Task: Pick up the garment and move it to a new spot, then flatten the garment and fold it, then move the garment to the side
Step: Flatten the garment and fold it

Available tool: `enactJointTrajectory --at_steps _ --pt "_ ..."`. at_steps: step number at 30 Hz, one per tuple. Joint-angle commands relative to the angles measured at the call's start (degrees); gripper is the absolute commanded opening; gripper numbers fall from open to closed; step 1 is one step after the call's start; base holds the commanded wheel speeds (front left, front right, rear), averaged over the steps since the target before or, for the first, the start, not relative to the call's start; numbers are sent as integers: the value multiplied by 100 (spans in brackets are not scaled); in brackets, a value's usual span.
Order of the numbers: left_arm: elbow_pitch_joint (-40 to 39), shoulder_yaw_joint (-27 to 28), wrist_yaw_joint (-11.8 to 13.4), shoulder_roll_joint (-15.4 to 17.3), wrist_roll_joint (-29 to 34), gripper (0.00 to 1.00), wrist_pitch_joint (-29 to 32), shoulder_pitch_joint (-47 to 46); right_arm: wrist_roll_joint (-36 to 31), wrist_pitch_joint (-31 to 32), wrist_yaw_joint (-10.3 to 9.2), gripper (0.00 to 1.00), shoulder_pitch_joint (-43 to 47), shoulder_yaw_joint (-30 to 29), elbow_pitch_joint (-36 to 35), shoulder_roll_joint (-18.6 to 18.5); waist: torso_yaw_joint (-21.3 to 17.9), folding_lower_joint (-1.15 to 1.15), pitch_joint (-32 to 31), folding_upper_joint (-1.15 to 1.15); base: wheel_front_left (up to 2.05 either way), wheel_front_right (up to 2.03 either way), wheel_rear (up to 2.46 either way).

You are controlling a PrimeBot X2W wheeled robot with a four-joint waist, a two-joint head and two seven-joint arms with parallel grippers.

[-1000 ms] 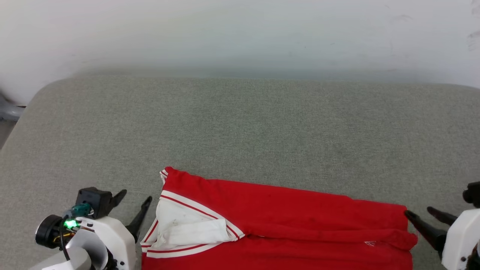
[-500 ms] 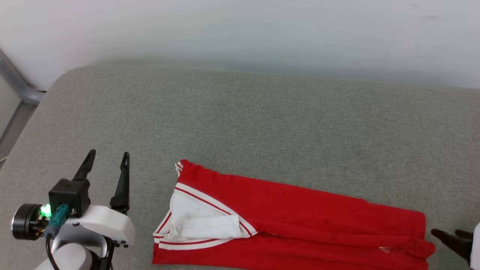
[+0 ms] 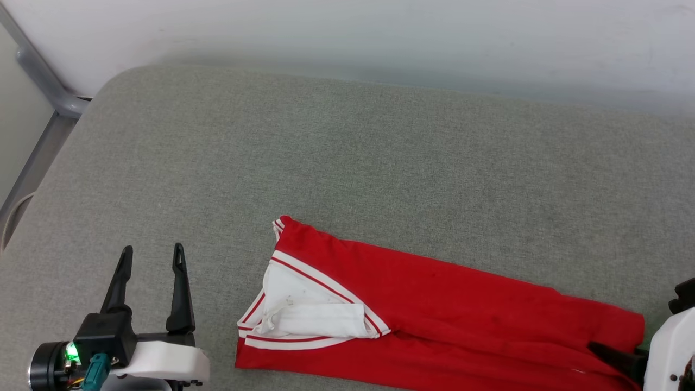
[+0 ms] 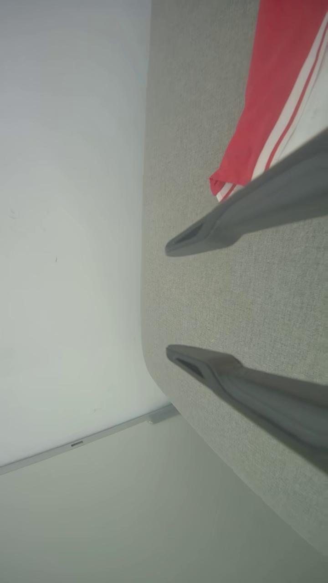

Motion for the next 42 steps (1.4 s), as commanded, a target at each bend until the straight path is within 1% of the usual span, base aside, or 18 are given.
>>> enactJointTrajectory --at_steps 1,6,7,8,9,11,14,15,17,23,26,33,36,38,42 --pt "4 187 -153 -195 200 100 -25 88 64 -23 -4 100 -32 215 179 206 21 0 27 0 0 0 0" --pt "37 636 -555 -770 746 100 -24 279 243 -154 6 100 -55 625 377 357 38 0 50 0 0 0 0" --pt "47 729 -629 -863 831 100 -25 286 279 -196 9 47 -57 720 375 352 36 0 49 0 0 0 0" --pt "57 815 -703 -954 907 100 -25 306 302 -264 11 4 -55 793 365 339 34 0 47 0 0 0 0" --pt "56 919 -760 -1047 974 100 -25 321 352 -300 12 0 -59 856 361 321 32 0 42 0 0 0 0" --pt "51 1116 -877 -1192 1115 100 -25 375 401 -429 27 0 -83 959 326 268 17 0 26 0 0 0 0" --pt "62 1358 -1043 -1372 1286 100 -25 416 491 -593 3 0 -128 1006 284 77 -9 0 -21 0 0 0 0" --pt "52 1536 -1194 -1489 1445 100 -25 490 614 -747 -4 0 -155 1023 226 -88 -39 0 -76 0 0 0 0" --pt "23 1615 -1268 -1548 1565 100 -25 517 685 -852 -6 0 -172 966 222 -227 -54 0 -110 0 0 0 0" --pt "9 1733 -1428 -1674 1785 100 -25 591 778 -1124 -7 0 -207 621 352 -627 -86 0 -197 0 0 0 0" --pt "7 1721 -1445 -1691 1868 100 -25 620 760 -1188 -7 0 -180 506 432 -762 -95 0 -232 0 0 0 0" --pt "72 1675 -1486 -1731 1982 100 -25 727 401 -1293 -7 0 -72 135 938 -1181 -112 0 -347 0 0 0 0" --pt "92 1657 -1491 -1733 2017 100 -25 753 320 -1277 -7 0 -44 -3 1079 -1191 -127 0 -392 0 0 0 0" --pt "99 1630 -1498 -1715 2042 100 -25 774 362 -1214 -7 0 -7 -71 1042 -1117 -142 0 -422 0 0 0 0" --pt "119 1606 -1473 -1708 2055 100 -25 842 539 -1048 -4 0 102 -174 591 -927 -169 0 -463 0 0 0 0"
